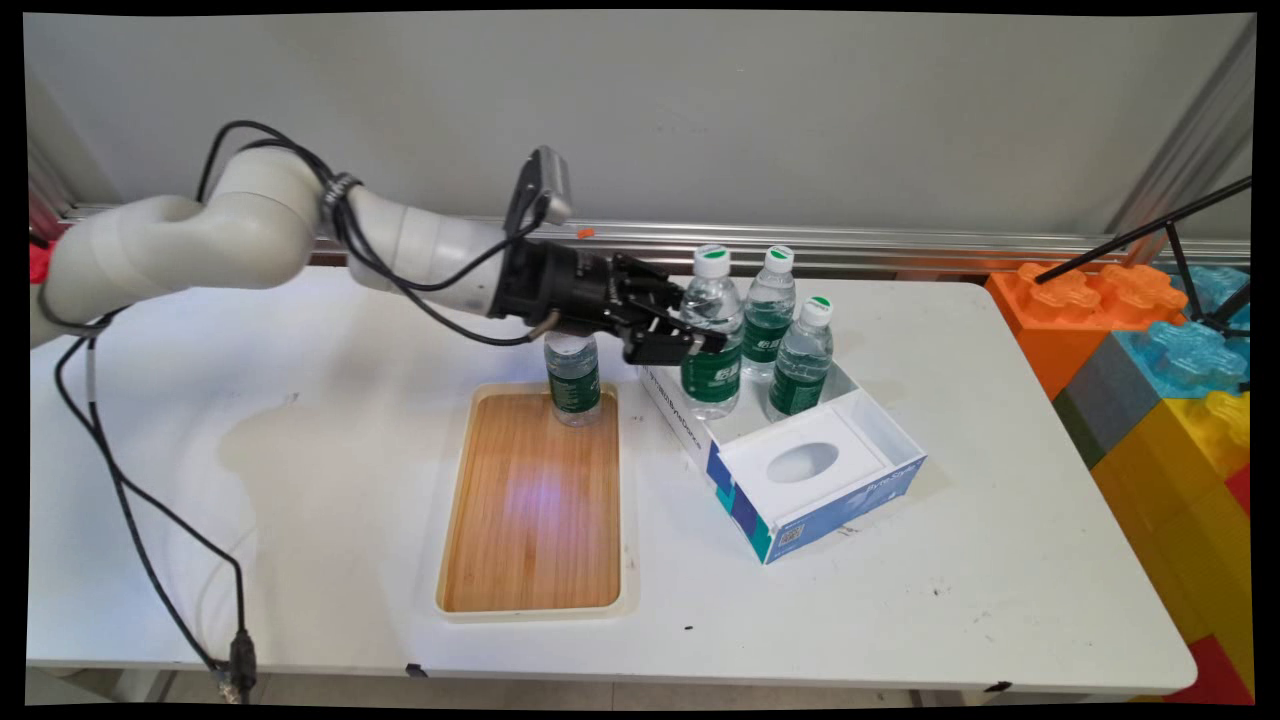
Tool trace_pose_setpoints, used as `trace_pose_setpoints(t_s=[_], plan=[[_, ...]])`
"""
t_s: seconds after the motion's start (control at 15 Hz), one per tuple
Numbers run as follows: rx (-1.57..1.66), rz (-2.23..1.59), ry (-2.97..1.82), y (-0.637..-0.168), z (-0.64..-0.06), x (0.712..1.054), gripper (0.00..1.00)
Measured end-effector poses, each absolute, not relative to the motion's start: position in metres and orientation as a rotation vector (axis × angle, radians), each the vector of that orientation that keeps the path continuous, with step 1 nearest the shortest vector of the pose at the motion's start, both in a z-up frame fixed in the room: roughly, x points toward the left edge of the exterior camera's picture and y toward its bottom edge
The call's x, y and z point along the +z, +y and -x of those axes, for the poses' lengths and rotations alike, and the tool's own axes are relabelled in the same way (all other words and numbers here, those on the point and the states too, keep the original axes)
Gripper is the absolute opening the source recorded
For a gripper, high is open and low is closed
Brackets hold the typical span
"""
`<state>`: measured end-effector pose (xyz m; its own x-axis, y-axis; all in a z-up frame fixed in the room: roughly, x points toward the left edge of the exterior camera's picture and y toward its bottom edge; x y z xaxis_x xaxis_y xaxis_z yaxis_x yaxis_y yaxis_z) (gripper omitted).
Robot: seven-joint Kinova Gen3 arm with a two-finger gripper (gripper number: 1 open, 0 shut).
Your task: Place the picked object on the tray
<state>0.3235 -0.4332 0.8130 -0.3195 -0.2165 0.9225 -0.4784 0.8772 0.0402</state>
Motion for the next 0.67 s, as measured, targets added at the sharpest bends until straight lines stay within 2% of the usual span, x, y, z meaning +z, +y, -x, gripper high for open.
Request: trace_pose_setpoints(t_s=[0.67], plan=[[0.206,-0.459,-1.986,-0.388,-0.374,0.805,0.0]])
